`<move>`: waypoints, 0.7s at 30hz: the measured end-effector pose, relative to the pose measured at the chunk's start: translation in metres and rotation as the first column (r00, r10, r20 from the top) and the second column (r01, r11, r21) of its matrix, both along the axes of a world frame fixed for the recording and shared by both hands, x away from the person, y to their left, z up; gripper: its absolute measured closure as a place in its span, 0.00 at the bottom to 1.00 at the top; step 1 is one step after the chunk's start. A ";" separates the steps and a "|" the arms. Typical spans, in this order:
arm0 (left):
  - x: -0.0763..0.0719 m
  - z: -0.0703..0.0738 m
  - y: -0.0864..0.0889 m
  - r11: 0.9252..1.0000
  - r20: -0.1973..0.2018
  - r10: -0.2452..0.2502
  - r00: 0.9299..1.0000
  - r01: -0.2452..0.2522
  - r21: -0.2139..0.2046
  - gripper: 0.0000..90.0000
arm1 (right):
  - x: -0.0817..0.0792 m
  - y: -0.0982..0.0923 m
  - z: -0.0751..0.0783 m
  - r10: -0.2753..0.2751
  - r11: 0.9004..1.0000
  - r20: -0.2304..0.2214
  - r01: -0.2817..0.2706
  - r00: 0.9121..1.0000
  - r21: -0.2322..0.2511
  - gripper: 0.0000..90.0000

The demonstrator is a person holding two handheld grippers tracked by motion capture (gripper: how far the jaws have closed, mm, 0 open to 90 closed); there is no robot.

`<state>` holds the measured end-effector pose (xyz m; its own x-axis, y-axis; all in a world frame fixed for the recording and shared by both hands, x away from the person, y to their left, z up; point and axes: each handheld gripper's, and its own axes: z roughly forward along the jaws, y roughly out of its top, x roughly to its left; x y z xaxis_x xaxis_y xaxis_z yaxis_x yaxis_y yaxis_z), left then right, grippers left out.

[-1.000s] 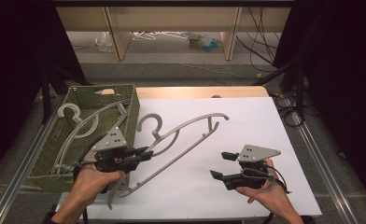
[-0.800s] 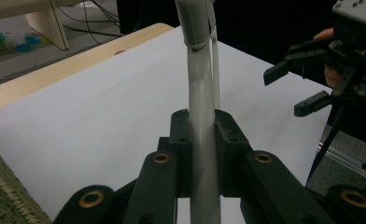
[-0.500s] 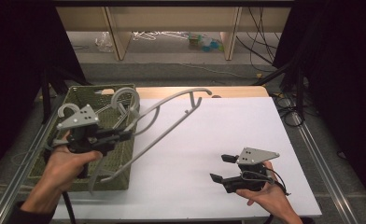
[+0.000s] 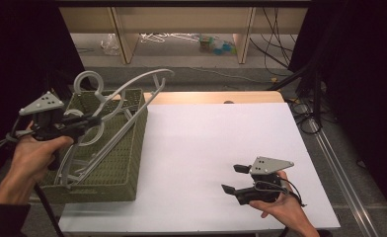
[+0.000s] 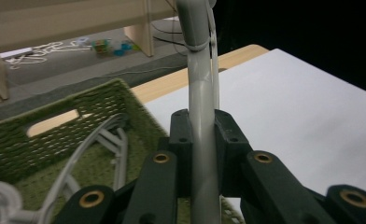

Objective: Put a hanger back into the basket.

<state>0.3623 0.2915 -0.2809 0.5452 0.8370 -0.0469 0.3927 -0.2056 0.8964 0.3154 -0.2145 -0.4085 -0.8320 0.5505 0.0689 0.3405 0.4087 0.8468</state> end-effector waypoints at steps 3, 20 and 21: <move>0.005 -0.004 0.010 0.999 -0.010 0.031 0.999 -0.031 0.013 0.88 | 0.000 0.000 0.000 0.001 1.000 -0.002 -0.001 1.000 -0.001 0.26; 0.030 -0.022 0.042 0.990 -0.047 0.116 0.992 -0.111 0.091 0.88 | 0.001 0.001 -0.002 0.009 1.000 -0.001 -0.009 1.000 -0.010 0.25; 0.030 -0.023 0.042 0.989 -0.047 0.119 0.992 -0.114 0.095 0.88 | 0.001 0.001 -0.002 0.013 1.000 -0.002 -0.013 1.000 -0.012 0.25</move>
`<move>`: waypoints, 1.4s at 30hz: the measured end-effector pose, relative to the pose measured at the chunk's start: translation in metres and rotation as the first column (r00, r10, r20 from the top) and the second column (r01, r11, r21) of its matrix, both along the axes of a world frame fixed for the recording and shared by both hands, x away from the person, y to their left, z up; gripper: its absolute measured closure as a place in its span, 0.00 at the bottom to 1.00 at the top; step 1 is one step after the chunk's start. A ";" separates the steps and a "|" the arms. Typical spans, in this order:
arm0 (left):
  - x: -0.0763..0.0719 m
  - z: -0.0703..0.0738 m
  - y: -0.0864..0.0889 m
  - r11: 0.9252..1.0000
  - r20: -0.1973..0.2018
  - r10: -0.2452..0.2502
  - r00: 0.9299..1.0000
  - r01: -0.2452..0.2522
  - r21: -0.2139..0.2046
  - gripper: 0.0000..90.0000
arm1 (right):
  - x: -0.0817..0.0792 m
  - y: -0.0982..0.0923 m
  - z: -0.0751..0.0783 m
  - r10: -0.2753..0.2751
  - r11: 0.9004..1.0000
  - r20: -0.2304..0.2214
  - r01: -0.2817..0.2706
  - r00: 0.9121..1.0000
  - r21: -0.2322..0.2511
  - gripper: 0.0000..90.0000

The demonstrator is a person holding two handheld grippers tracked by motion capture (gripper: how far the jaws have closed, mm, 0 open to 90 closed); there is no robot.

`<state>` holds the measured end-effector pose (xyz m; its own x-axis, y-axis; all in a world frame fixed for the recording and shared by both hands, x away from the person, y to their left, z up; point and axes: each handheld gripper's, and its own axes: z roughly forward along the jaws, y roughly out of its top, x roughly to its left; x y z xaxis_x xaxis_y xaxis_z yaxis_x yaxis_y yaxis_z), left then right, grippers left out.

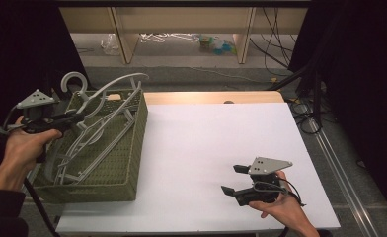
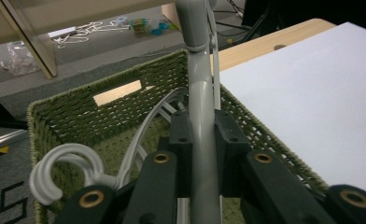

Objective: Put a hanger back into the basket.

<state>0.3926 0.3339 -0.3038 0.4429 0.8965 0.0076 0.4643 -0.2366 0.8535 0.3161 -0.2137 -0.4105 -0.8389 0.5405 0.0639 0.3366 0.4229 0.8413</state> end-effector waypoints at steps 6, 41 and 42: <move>0.005 -0.007 0.006 1.000 -0.004 0.007 1.000 -0.007 0.025 0.88 | 0.000 0.000 0.000 -0.001 1.000 -0.001 0.001 1.000 -0.002 0.25; 0.019 -0.062 0.020 0.992 -0.168 -0.003 0.986 0.024 0.124 0.88 | 0.001 -0.002 -0.001 0.000 1.000 -0.011 0.000 1.000 -0.003 0.25; 0.020 -0.067 0.016 0.998 -0.149 0.018 0.989 -0.008 0.069 0.88 | 0.001 -0.003 -0.001 -0.008 1.000 -0.012 0.008 1.000 -0.017 0.25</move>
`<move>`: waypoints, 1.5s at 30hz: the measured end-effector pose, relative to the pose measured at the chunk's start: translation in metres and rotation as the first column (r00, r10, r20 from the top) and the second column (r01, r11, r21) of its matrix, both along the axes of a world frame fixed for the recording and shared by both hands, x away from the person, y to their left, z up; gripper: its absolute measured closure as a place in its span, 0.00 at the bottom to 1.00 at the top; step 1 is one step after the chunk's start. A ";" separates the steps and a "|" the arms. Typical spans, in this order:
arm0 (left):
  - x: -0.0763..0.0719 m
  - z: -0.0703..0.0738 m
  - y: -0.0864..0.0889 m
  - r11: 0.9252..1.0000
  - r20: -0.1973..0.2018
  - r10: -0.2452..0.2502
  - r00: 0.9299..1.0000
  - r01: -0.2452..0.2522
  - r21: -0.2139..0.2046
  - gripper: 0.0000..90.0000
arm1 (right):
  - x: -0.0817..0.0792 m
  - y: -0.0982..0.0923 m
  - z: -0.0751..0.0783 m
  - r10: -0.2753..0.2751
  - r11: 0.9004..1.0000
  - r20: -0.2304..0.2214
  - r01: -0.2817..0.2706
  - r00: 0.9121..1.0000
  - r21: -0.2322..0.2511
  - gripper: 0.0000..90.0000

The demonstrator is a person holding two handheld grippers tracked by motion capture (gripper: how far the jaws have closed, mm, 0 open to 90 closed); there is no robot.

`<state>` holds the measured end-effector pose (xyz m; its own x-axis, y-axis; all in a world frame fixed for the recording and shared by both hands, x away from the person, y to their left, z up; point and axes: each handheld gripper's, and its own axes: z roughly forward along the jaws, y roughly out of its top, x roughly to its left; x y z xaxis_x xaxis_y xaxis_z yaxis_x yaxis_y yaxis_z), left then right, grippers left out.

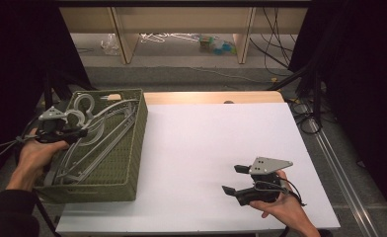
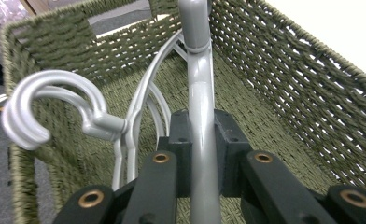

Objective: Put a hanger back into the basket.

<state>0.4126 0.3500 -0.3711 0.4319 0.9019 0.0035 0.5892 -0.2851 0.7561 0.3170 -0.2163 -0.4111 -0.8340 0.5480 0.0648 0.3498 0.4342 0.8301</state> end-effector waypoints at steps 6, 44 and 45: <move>0.001 -0.013 0.004 1.000 -0.022 0.012 1.000 -0.012 -0.025 0.88 | 0.001 0.001 -0.001 0.005 1.000 0.005 -0.005 1.000 0.012 0.25; 0.011 -0.041 0.017 0.966 -0.128 0.258 0.958 -0.255 0.041 0.71 | 0.001 0.001 -0.002 0.005 1.000 -0.011 -0.005 1.000 0.011 0.25; 0.011 -0.042 0.017 0.963 -0.125 0.268 0.955 -0.263 0.057 0.70 | 0.001 0.001 -0.002 0.005 1.000 -0.005 -0.005 1.000 0.011 0.25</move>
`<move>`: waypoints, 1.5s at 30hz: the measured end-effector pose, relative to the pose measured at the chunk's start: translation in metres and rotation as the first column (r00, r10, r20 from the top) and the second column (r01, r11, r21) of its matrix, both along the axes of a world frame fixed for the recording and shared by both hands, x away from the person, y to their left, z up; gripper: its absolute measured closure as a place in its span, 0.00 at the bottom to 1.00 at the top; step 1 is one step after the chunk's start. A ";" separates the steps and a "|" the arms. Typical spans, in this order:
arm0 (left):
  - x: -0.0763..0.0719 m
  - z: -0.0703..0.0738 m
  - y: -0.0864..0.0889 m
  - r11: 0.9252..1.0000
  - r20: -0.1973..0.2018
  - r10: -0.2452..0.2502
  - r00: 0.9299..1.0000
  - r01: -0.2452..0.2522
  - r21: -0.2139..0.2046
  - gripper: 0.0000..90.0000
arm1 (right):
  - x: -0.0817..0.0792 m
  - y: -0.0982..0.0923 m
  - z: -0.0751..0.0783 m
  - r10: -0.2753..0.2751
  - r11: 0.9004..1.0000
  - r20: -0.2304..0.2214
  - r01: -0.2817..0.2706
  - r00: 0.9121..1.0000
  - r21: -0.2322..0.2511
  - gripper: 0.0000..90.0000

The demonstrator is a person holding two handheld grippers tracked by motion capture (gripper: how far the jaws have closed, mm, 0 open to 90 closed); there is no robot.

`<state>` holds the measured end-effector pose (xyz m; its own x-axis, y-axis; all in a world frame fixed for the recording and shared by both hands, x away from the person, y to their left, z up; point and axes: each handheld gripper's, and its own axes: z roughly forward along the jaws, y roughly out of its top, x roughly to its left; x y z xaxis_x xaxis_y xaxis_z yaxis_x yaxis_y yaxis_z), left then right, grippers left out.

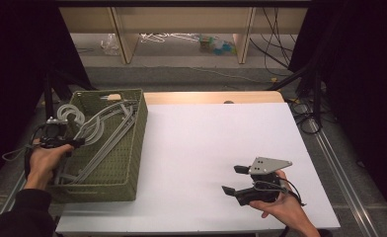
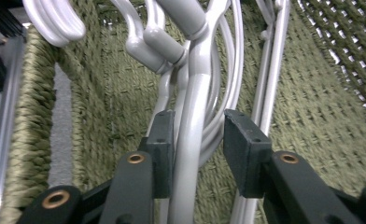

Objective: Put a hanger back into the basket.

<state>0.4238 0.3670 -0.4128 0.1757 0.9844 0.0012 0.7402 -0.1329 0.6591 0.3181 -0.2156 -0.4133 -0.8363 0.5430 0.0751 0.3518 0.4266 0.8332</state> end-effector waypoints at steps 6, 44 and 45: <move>-0.003 0.002 0.005 0.998 0.016 0.054 0.998 -0.054 -0.028 0.60 | 0.001 0.000 0.000 -0.002 1.000 -0.001 0.002 1.000 0.001 0.25; -0.127 0.049 -0.112 0.937 0.403 -0.248 0.881 0.323 -0.130 0.21 | 0.004 -0.002 -0.008 -0.064 0.992 0.008 0.063 0.998 0.109 0.25; -0.131 0.051 -0.116 0.935 0.403 -0.270 0.874 0.338 -0.106 0.21 | 0.004 -0.003 -0.008 -0.067 0.992 0.002 0.067 0.998 0.105 0.25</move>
